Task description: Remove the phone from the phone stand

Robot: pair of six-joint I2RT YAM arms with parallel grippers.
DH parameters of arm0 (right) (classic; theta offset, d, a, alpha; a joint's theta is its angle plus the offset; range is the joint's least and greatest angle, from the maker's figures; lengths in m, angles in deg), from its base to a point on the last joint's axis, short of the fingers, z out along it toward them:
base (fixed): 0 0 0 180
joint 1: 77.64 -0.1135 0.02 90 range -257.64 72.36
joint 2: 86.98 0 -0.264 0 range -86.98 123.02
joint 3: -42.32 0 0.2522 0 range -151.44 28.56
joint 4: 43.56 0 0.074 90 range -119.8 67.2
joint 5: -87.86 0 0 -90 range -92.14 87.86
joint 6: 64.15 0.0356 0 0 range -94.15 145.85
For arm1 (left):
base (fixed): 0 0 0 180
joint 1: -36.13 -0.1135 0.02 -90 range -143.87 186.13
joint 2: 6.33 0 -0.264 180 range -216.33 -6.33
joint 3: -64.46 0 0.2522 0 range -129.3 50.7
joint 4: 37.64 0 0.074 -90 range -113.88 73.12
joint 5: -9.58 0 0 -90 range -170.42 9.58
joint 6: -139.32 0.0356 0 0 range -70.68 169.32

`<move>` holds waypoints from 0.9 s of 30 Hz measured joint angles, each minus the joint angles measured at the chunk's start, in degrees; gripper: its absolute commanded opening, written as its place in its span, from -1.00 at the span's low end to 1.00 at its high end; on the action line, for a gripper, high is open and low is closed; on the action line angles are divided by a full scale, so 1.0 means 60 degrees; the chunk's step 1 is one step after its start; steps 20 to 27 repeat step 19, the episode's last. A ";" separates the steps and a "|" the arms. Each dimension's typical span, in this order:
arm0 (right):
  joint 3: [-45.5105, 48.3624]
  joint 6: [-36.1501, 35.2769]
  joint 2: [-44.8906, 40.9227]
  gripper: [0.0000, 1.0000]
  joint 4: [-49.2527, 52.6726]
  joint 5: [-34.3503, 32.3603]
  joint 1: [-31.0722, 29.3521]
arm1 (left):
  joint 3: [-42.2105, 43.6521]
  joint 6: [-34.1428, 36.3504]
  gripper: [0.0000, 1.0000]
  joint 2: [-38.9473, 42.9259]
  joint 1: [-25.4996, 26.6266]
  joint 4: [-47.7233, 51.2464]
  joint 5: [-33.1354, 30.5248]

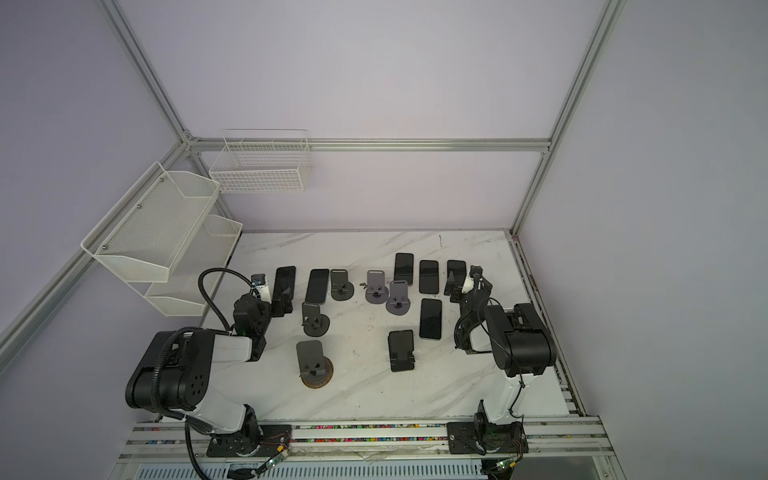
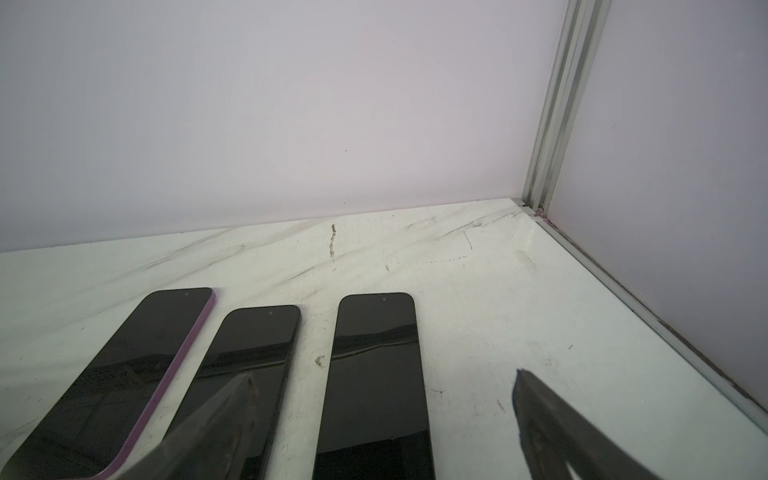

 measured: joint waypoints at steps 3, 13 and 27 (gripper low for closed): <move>0.0000 0.0000 0.0000 0.95 0.0000 -0.0033 0.0000 | 0.0000 0.0015 0.99 0.0000 0.0000 0.0000 0.0007; 0.0000 0.0000 0.0000 0.95 0.0135 -0.0069 0.0000 | 0.0004 0.0018 0.99 0.0000 0.0000 0.0000 0.0011; 0.0000 0.0000 0.0000 0.95 0.0186 -0.0069 0.0000 | 0.0004 0.0018 0.99 0.0000 0.0000 -0.0004 0.0011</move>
